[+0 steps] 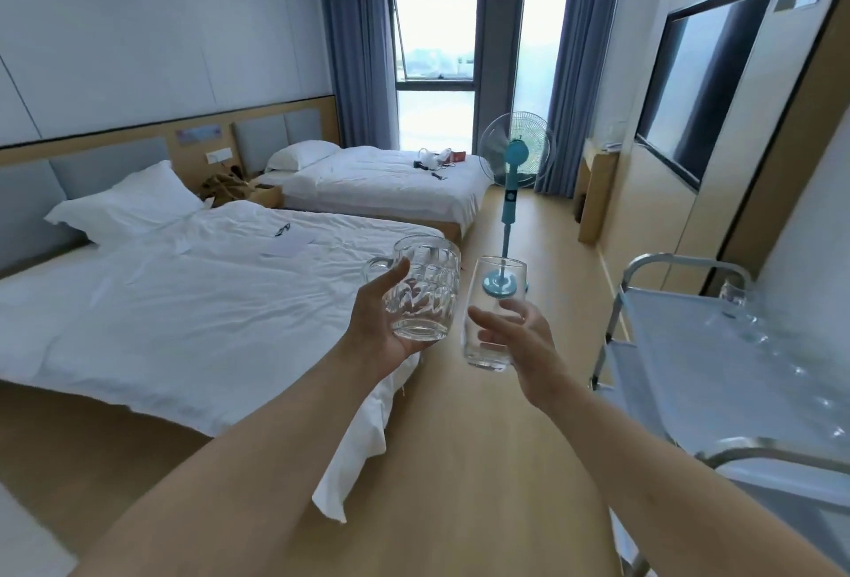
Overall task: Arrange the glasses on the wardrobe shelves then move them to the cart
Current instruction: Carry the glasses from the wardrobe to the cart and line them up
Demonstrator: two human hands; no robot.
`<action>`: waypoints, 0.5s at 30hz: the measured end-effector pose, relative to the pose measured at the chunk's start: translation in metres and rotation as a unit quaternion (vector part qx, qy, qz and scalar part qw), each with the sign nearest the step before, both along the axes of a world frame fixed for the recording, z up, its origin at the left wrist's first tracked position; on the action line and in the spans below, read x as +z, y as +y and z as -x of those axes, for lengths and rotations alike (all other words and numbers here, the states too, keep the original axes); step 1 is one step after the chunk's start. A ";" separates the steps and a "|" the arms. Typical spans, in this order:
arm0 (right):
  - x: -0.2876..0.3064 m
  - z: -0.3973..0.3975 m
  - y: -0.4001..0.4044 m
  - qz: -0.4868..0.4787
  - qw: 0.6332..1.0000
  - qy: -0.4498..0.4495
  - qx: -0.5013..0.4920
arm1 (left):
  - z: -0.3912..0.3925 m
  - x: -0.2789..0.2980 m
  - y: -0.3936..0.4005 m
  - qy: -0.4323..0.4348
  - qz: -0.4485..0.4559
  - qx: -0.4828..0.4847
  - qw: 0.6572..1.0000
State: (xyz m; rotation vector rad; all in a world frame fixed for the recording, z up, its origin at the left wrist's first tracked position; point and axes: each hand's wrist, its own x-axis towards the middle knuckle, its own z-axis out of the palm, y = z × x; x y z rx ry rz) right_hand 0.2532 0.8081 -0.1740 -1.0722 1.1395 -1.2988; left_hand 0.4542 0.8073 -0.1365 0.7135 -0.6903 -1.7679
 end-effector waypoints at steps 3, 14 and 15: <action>-0.007 0.009 -0.024 -0.014 1.000 0.001 -0.028 | 0.011 -0.007 -0.038 -0.009 0.002 -0.027 1.000; -0.023 0.021 -0.133 -0.027 0.986 0.010 -0.164 | 0.028 -0.025 -0.203 0.021 -0.036 -0.145 0.989; -0.023 0.020 -0.142 -0.028 0.984 0.011 -0.178 | 0.029 -0.026 -0.217 0.018 -0.038 -0.159 0.986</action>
